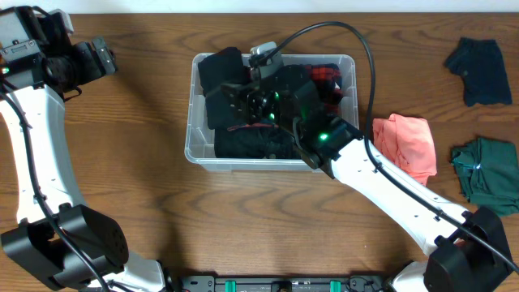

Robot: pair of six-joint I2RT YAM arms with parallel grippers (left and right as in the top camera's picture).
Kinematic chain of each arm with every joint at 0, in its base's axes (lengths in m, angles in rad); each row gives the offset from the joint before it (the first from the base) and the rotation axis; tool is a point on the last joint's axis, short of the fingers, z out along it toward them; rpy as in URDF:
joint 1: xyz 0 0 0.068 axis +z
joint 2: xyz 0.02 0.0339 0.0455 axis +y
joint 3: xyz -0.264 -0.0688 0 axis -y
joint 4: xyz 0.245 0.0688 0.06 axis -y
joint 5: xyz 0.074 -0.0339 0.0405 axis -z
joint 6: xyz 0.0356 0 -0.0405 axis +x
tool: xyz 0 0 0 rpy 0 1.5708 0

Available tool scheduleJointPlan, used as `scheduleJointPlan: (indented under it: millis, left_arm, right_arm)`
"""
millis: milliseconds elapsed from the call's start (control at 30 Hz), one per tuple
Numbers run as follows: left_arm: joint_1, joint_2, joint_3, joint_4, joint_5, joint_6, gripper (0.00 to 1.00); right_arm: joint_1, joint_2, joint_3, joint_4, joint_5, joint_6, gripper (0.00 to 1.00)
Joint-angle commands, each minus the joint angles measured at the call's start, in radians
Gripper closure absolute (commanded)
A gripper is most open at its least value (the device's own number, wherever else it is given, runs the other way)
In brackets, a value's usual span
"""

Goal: Pack container
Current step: 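Release the black garment at the bin's left side and withdraw right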

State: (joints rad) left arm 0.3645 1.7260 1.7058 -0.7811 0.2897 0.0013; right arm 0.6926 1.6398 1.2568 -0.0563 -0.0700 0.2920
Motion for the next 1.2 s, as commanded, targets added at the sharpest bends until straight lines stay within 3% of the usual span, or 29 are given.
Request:
scheduleJointPlan:
  millis: [0, 67, 300, 767, 1167]
  left_arm:
    - [0.001, -0.007, -0.001, 0.002, 0.013, 0.013, 0.02]
    - [0.001, -0.007, -0.001, 0.002, 0.013, 0.013, 0.02]
    - [0.001, -0.007, -0.001, 0.002, 0.013, 0.013, 0.02]
    - [0.001, -0.007, -0.001, 0.002, 0.013, 0.013, 0.02]
    - [0.001, -0.007, -0.001, 0.001, 0.013, 0.013, 0.02]
  right_arm:
    - [-0.005, 0.027, 0.002, -0.056, 0.047, -0.264, 0.82]
    - [-0.005, 0.04, 0.002, -0.057, 0.056, -0.276, 0.99]
    - [-0.006, 0.103, 0.012, 0.055, 0.093, -0.266, 0.99]
    - [-0.014, 0.403, 0.306, -0.006, 0.097, -0.263, 0.99]
    - [-0.047, 0.598, 0.358, -0.018, 0.085, -0.236, 0.99]
